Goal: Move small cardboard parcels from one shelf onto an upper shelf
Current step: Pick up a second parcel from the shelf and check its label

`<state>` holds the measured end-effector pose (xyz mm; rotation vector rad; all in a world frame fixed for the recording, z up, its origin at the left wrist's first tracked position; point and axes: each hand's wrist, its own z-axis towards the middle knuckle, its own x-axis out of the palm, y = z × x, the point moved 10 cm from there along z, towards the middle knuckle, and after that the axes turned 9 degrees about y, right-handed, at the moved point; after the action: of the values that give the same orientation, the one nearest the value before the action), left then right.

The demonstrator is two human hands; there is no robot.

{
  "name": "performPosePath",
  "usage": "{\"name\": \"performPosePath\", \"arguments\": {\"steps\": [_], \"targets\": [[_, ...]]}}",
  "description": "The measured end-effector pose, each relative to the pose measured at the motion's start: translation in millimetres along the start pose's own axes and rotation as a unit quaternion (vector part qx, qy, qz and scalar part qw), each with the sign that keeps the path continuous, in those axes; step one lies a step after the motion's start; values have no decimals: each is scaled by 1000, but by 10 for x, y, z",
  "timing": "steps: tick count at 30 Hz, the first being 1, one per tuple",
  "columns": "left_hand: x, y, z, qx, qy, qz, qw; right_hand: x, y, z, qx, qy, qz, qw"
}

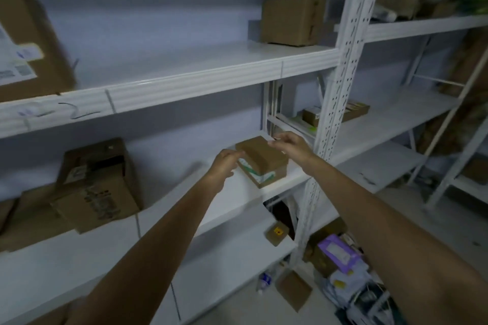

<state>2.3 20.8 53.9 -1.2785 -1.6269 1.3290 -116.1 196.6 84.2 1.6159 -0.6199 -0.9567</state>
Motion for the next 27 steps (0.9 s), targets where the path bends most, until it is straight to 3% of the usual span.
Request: {"name": "performPosePath", "arguments": {"steps": [7,12,27], "targets": [[517,259,438,-51,-75,-74,993,-624,-564,339,48,56,-51,996],[608,384,715,-81,-134,-72,985,-805,-848,653,68,71,-51,994],[460,1006,1786,-143,-169,-113,969,-503,-1279,1794,122,122,-146,974]]}}
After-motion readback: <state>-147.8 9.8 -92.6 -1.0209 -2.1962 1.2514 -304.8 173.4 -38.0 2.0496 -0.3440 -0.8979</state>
